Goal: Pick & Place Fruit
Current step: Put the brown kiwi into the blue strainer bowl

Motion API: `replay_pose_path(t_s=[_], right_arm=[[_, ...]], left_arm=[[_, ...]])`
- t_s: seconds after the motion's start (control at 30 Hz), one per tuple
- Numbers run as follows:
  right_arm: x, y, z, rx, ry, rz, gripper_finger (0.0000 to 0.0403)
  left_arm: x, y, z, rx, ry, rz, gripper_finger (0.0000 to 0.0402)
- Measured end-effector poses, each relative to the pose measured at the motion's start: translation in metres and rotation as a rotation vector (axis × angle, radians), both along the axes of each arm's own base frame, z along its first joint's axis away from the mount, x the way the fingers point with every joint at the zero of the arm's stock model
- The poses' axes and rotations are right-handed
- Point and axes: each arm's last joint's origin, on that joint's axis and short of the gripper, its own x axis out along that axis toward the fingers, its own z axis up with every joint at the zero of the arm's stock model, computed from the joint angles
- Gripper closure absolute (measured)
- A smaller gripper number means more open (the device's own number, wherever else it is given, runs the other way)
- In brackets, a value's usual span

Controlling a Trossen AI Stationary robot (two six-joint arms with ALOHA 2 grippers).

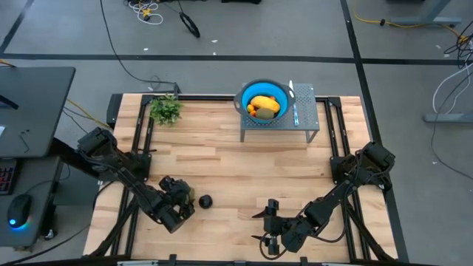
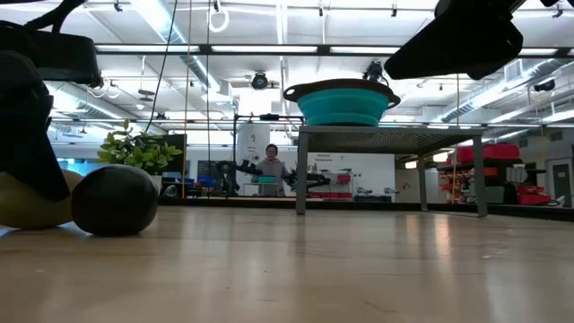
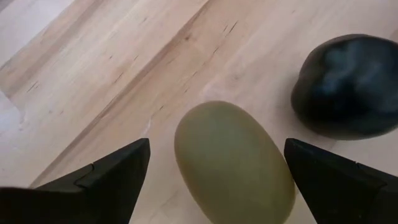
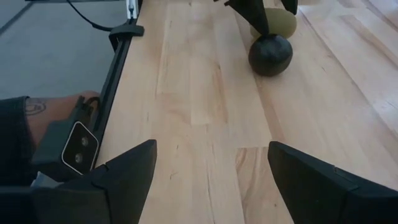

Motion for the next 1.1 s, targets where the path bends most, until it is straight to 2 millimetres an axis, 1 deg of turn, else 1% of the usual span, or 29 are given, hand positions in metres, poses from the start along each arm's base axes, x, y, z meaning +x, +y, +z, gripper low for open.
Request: replay_pose_path(t_s=[0.2,0.63,0.73,0.87,0.93,1.0,1.1], right_arm=[[0.000,0.000,0.000,0.000,0.002,0.002,0.0084],[0.000,0.000,0.000,0.000,0.001,0.002,0.0084],[0.000,0.000,0.000,0.000,0.001,0.002,0.0084],[0.000,0.000,0.000,-0.001,0.002,0.002,0.0084],[0.000,0.000,0.000,-0.001,0.002,0.002,0.0084],[0.000,0.000,0.000,-0.001,0.002,0.001,0.0084],[0.000,0.000,0.000,-0.001,0.002,0.002,0.0084]], left_arm=[[0.001,0.002,0.000,0.001,0.003,0.005,0.0047],[0.001,0.001,0.000,0.004,0.017,-0.015,0.0128],[0.001,0.001,0.000,0.008,0.021,-0.022,0.0135],[0.001,0.001,0.000,0.010,0.026,-0.031,0.0128],[0.003,-0.002,0.003,-0.003,0.042,-0.055,0.0125],[0.006,-0.005,0.011,-0.019,0.051,-0.092,0.0124],[0.012,-0.008,0.032,-0.017,0.064,-0.123,0.0131]])
